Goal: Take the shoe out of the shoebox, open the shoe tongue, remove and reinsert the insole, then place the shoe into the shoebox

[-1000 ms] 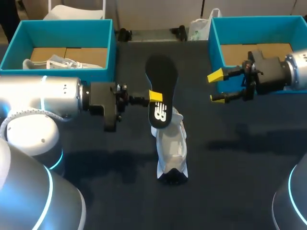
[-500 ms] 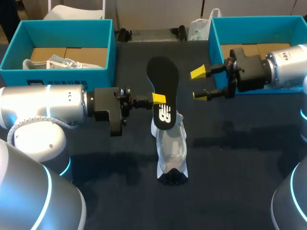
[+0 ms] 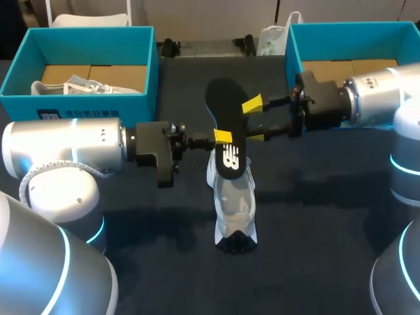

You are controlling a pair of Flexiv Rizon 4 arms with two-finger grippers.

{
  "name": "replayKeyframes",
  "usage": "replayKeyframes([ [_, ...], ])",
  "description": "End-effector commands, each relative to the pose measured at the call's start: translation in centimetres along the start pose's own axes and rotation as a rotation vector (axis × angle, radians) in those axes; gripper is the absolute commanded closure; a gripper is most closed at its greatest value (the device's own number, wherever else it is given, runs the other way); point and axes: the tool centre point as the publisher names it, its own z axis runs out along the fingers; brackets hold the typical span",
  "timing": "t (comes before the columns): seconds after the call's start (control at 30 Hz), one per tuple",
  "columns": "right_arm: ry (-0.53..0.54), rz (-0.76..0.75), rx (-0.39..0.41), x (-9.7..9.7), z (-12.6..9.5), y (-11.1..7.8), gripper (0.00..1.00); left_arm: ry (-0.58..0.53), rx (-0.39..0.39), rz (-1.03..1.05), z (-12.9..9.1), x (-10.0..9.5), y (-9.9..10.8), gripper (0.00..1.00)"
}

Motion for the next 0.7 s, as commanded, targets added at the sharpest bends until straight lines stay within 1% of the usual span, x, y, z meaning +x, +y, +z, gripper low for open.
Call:
replayKeyframes([
  [0.03,-0.004,0.012,0.001,0.1,1.1,0.5,0.34,0.002,-0.005,0.005,0.6,0.3,0.1,1.00],
  [0.13,0.003,0.022,-0.006,0.2,1.4,0.5,0.36,-0.004,-0.008,0.006,0.7,0.5,0.1,1.00],
  [0.2,0.010,0.031,-0.011,0.1,1.6,0.4,0.45,-0.006,-0.010,0.004,0.6,0.5,0.0,1.00],
  [0.27,0.016,0.041,-0.018,-0.1,1.7,0.4,0.50,-0.006,-0.012,0.011,0.7,0.5,-0.1,1.00],
  [0.5,0.032,0.063,-0.026,-0.1,2.2,0.6,0.56,-0.008,-0.017,0.029,0.7,0.6,-0.3,1.00],
  [0.7,0.034,0.054,-0.031,0.0,2.3,0.5,0.58,-0.011,-0.018,0.036,0.8,0.5,-0.3,1.00],
])
